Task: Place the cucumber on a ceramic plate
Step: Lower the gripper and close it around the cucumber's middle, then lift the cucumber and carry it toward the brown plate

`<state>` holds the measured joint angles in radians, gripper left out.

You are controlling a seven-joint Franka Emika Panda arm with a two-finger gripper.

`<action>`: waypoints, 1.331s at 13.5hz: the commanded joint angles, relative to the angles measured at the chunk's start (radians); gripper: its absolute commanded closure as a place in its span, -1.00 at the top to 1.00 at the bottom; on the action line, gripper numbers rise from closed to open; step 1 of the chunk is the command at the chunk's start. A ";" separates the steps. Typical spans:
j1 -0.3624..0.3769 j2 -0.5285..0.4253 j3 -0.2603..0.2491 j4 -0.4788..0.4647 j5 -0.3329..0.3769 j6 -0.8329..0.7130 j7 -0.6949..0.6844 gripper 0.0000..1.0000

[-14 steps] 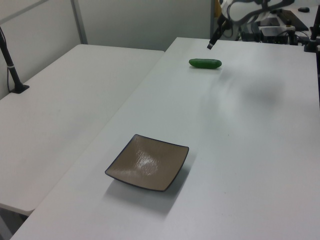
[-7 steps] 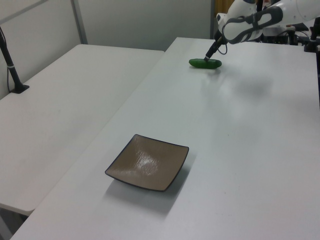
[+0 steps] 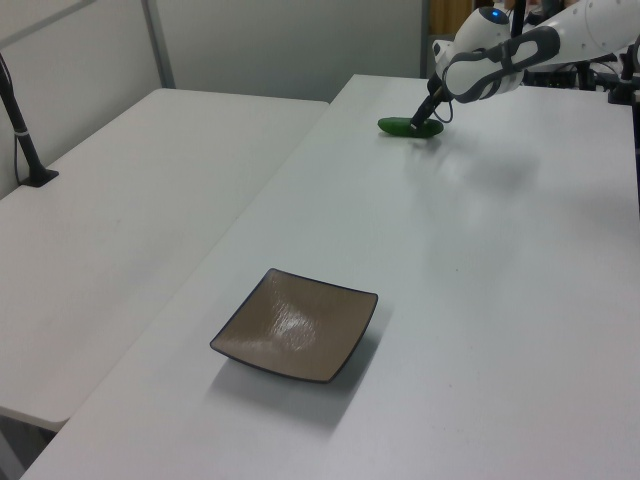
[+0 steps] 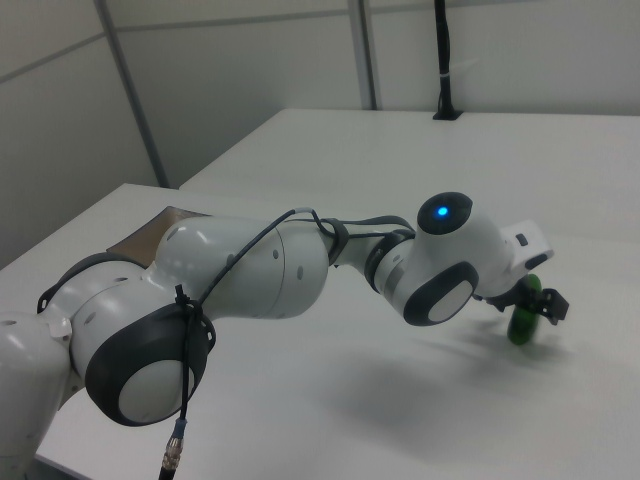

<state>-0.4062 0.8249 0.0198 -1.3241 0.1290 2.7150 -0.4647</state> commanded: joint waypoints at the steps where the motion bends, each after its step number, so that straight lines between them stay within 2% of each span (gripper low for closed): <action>1: -0.010 0.010 0.019 0.014 0.009 0.011 0.004 0.30; 4: -0.010 0.008 0.019 0.011 0.014 0.009 0.008 -0.47; 5: -0.010 0.008 0.019 0.008 0.014 0.009 0.006 -0.79; 6: -0.010 0.008 0.019 0.006 0.014 0.009 0.006 -1.00; 8: -0.010 -0.010 0.019 0.003 0.015 0.002 0.005 -1.00; 11: -0.010 -0.114 0.019 -0.075 0.021 -0.012 0.003 -0.99; 15: 0.006 -0.294 0.011 -0.095 0.024 -0.324 -0.002 -0.99; 18: 0.036 -0.438 0.011 -0.150 0.023 -0.529 -0.005 -0.98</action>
<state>-0.4002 0.5461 0.0304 -1.3488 0.1291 2.3100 -0.4628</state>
